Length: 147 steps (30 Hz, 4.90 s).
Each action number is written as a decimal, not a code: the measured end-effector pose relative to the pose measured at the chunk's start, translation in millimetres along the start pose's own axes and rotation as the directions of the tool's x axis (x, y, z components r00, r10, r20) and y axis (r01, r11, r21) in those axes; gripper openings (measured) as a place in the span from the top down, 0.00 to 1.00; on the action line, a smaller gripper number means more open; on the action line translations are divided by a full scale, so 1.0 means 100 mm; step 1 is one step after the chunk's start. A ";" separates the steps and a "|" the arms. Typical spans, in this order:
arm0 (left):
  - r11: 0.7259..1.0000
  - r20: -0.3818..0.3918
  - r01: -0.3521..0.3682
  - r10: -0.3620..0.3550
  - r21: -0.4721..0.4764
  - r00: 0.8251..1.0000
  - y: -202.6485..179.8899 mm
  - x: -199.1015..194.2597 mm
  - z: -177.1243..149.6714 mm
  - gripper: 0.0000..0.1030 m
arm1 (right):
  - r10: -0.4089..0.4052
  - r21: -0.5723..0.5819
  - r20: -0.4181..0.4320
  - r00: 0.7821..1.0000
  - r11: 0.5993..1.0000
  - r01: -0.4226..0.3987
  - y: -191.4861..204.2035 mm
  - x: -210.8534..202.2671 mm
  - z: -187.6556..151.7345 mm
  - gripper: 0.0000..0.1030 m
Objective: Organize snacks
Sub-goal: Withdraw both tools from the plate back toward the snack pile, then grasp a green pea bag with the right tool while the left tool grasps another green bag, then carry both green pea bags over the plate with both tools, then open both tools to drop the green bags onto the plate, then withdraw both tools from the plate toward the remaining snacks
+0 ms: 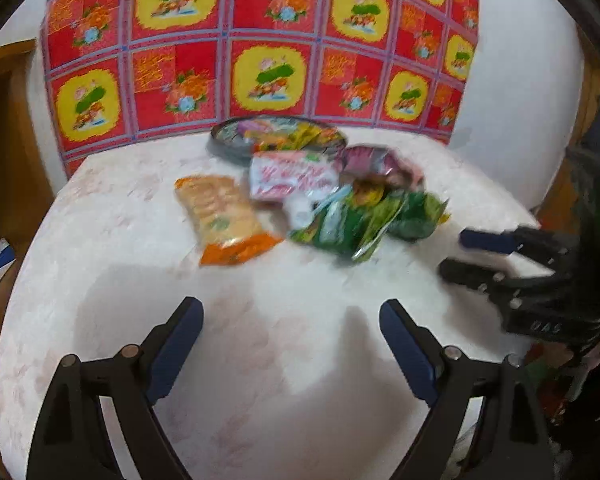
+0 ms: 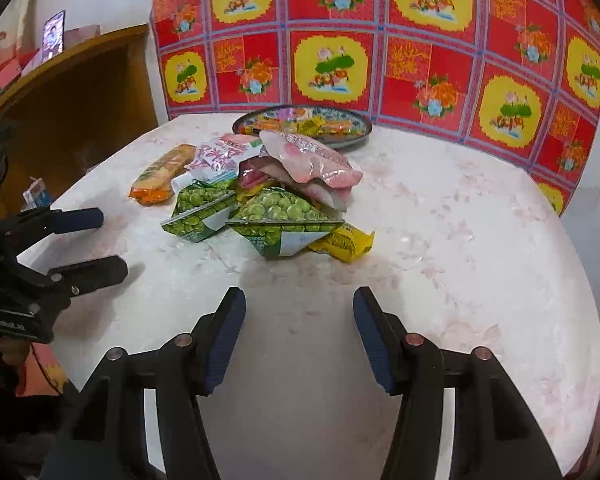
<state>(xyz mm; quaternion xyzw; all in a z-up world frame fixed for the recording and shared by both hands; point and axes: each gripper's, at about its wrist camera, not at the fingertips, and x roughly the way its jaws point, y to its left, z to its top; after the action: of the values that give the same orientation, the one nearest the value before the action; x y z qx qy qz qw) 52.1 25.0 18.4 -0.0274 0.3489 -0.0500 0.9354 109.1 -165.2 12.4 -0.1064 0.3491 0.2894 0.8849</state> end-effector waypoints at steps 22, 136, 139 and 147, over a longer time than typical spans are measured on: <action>0.963 0.006 -0.023 0.023 0.267 1.000 -0.55 0.40 0.31 0.70 | 0.035 0.009 0.011 0.999 0.999 -0.035 -0.10 0.02 0.07 0.44; 0.998 -0.050 0.030 -0.027 0.056 0.998 0.74 1.27 1.76 0.36 | 0.008 -0.170 0.086 0.996 0.985 0.006 -0.49 1.21 1.92 0.49; 0.998 -0.045 0.028 -0.025 0.062 0.999 0.71 1.21 1.77 0.34 | 0.013 -0.150 0.113 0.994 0.989 0.004 -0.51 1.02 1.93 0.49; 0.992 -0.022 0.018 -0.016 0.125 1.000 0.47 0.81 1.64 0.28 | -0.003 -0.146 0.123 0.992 0.989 0.021 -0.46 0.48 1.84 0.49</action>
<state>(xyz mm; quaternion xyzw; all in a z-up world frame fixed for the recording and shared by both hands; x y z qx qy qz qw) 224.2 65.2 85.2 0.0286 0.3547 -0.0800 0.9311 266.3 -109.9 114.0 -0.1557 0.2711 0.3149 0.8961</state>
